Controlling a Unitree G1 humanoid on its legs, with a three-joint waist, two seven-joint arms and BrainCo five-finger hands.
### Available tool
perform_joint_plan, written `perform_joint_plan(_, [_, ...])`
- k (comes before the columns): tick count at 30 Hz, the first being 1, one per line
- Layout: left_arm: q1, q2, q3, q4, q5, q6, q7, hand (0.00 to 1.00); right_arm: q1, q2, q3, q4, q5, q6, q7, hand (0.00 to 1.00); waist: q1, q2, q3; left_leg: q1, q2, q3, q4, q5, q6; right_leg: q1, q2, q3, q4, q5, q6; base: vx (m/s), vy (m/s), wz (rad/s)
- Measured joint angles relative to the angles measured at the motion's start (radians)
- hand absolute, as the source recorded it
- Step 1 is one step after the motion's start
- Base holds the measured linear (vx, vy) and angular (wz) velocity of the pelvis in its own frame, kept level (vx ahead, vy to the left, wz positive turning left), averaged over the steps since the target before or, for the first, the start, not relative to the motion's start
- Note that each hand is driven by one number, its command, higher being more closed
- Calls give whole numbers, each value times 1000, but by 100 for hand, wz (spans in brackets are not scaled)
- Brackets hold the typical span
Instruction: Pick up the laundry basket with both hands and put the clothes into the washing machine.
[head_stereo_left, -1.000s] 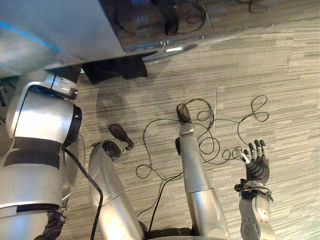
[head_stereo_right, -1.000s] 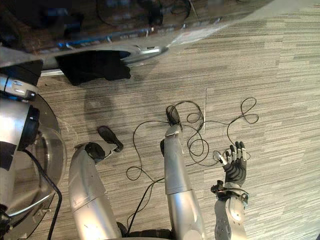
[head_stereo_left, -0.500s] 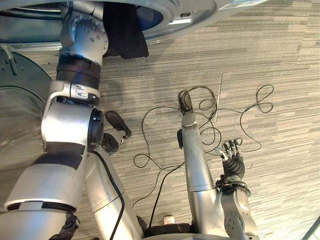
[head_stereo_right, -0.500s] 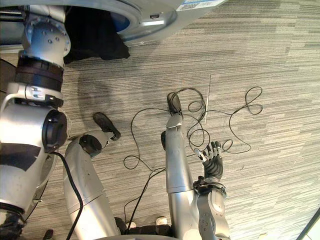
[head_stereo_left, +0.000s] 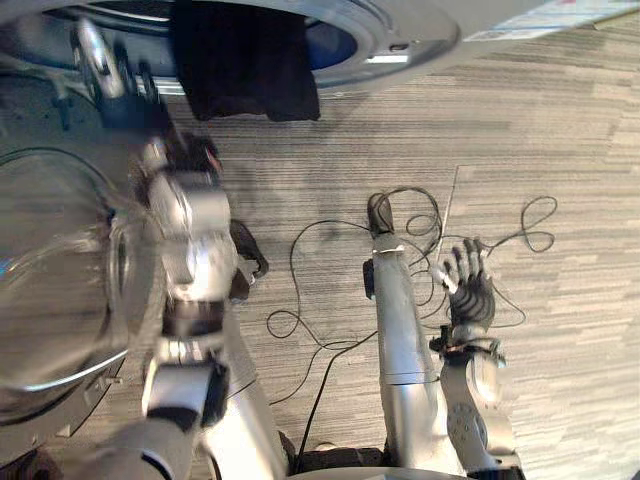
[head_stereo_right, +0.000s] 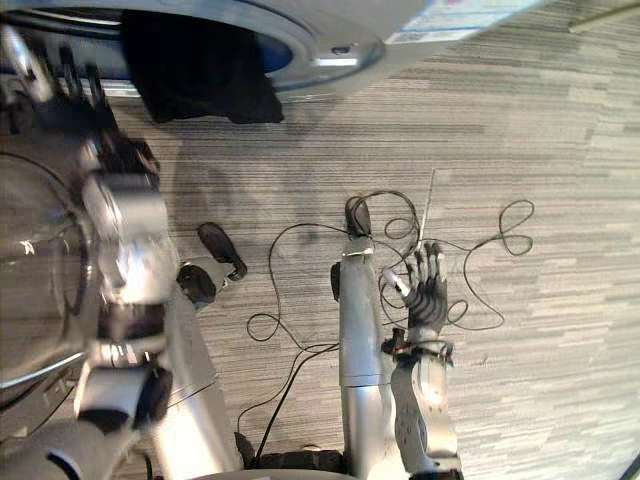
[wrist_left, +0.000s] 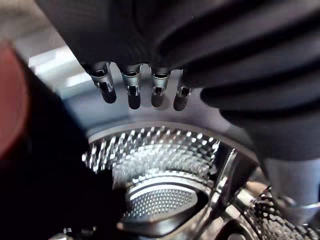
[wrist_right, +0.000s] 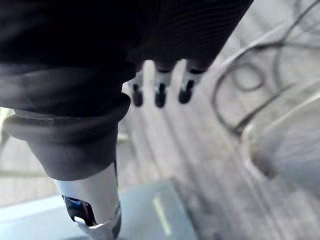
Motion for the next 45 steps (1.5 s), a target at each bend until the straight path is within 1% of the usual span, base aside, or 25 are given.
perform_joint_plan(1, [112,-56,-35,-61,89,3,5,0,-57,-2,-13,-11,-11,-5,-5,0,20,1,-1,9,-4,-9,-4,5,-9,6,-3,-9,13,-10,-6,45,10,25])
perform_joint_plan(2, [172,-93,-70,-96,164,8,3,0,-96,-7,-18,-12,-28,-13,-14,0,26,3,-2,18,-16,-19,-18,11,-13,16,-11,-20,14,-15,-15,42,14,32])
perform_joint_plan(3, [197,-112,-89,-111,200,10,-2,0,-113,-9,-19,-13,-34,-17,-17,0,30,4,-2,24,-20,-21,-25,16,-14,22,-16,-25,14,-16,-17,39,18,30])
perform_joint_plan(4, [237,-142,-124,-129,267,10,-21,0,-147,-12,-24,-13,-40,-27,-24,0,43,4,-2,38,-25,-23,-37,19,-18,35,-20,-31,12,-18,-21,45,27,31])
perform_joint_plan(5, [266,-165,-152,-147,291,9,-32,0,-184,-14,-23,-13,-40,-42,-40,0,44,7,-3,51,-40,-29,-55,27,-22,47,-34,-39,9,-23,-29,38,22,32])
perform_joint_plan(7, [300,-200,-178,-163,290,8,-56,0,-239,-16,-21,-12,-48,-44,-66,0,47,14,-5,70,-59,-32,-80,39,-22,65,-50,-49,4,-27,-36,60,30,34])
perform_joint_plan(9, [332,-224,-221,-163,300,11,-75,0,-299,-17,-12,0,-80,-44,-94,0,68,25,-3,88,-71,-42,-99,50,-28,86,-59,-60,-5,-29,-37,87,30,22])
perform_joint_plan(11, [356,-222,-255,-163,306,18,-104,0,-355,-18,2,36,-82,-42,-107,0,72,31,-4,97,-82,-53,-113,57,-30,100,-70,-74,-9,-34,-42,108,34,23])
perform_joint_plan(13, [365,-220,-286,-158,308,24,-138,0,-392,-19,6,71,-82,-42,-106,0,97,42,-4,102,-95,-59,-129,66,-29,107,-85,-88,-11,-39,-47,90,19,27])
perform_joint_plan(14, [368,-220,-290,-158,313,24,-148,0,-404,-19,7,89,-81,-40,-104,0,99,46,-4,103,-102,-64,-132,69,-30,110,-88,-91,-10,-43,-47,75,13,23])
perform_joint_plan(15, [377,-217,-295,-158,321,24,-159,0,-434,-20,7,138,-79,-35,-102,0,105,53,-3,103,-107,-71,-135,71,-30,114,-97,-101,-8,-48,-49,86,16,21])
perform_joint_plan(16, [393,-214,-299,-158,321,24,-178,0,-463,-20,7,185,-76,-30,-101,0,120,54,-3,104,-110,-76,-137,71,-31,119,-99,-105,-9,-50,-50,80,16,18])
perform_joint_plan(19, [435,-205,-306,-158,320,25,-208,0,-534,-37,1,284,-60,-12,-83,0,127,57,-4,109,-124,-79,-149,77,-29,127,-114,-113,-13,-55,-47,60,16,17])
perform_joint_plan(20, [449,-204,-308,-158,319,25,-216,0,-560,-41,-3,319,-43,-8,-79,0,133,63,-4,109,-126,-81,-150,78,-28,129,-117,-117,-16,-55,-47,39,19,11])
perform_joint_plan(21, [458,-204,-318,-158,309,25,-219,0,-590,-60,-11,367,-11,-3,-76,0,149,77,-3,109,-132,-89,-152,78,-28,136,-120,-123,-23,-55,-47,37,23,14])
perform_joint_plan(22, [464,-204,-327,-160,300,23,-224,0,-615,-72,-25,403,18,1,-70,0,155,89,-5,109,-139,-93,-158,78,-28,139,-125,-127,-27,-55,-47,43,24,16])
perform_joint_plan(25, [487,-204,-354,-162,295,18,-252,0,-686,-97,-43,515,93,10,-40,0,176,97,-4,104,-146,-95,-169,80,-27,139,-132,-133,-38,-55,-47,44,0,9])
perform_joint_plan(26, [489,-204,-357,-162,293,18,-258,0,-715,-101,-45,560,112,14,-33,0,177,100,-4,98,-148,-101,-172,80,-27,138,-135,-139,-45,-55,-47,55,-5,7])
perform_joint_plan(29, [489,-201,-379,-164,293,17,-259,0,-773,-128,-53,637,148,33,-11,0,186,108,-3,86,-155,-105,-182,85,-24,135,-144,-149,-60,-55,-47,81,4,10])
perform_joint_plan(31, [489,-199,-392,-167,293,17,-262,0,-809,-158,-61,690,168,40,0,0,203,116,-3,86,-160,-102,-186,88,-21,136,-153,-154,-66,-56,-45,104,2,10])
perform_joint_plan(35, [490,-199,-393,-203,293,8,-272,0,-889,-197,-66,798,170,56,7,0,212,121,-4,86,-168,-106,-197,90,-21,138,-159,-158,-71,-58,-42,66,-4,7])
perform_joint_plan(37, [491,-197,-408,-203,293,7,-280,0,-914,-226,-63,833,169,57,9,0,213,134,-6,82,-177,-105,-209,96,-17,137,-170,-163,-80,-58,-41,39,-1,15])
perform_joint_plan(38, [491,-194,-427,-205,293,7,-282,0,-931,-251,-56,858,168,64,8,0,216,146,-7,76,-183,-109,-216,99,-15,137,-175,-168,-86,-57,-39,43,3,14])
perform_joint_plan(40, [491,-194,-432,-215,293,7,-284,0,-954,-280,-37,885,167,77,9,0,220,147,-7,67,-190,-116,-227,106,-15,133,-181,-176,-98,-53,-36,42,3,11])
perform_joint_plan(45, [491,-194,-433,-232,294,7,-287,0,-979,-324,0,896,167,80,6,0,234,147,-7,46,-191,-118,-257,126,-13,120,-189,-187,-128,-31,-36,41,-3,7])
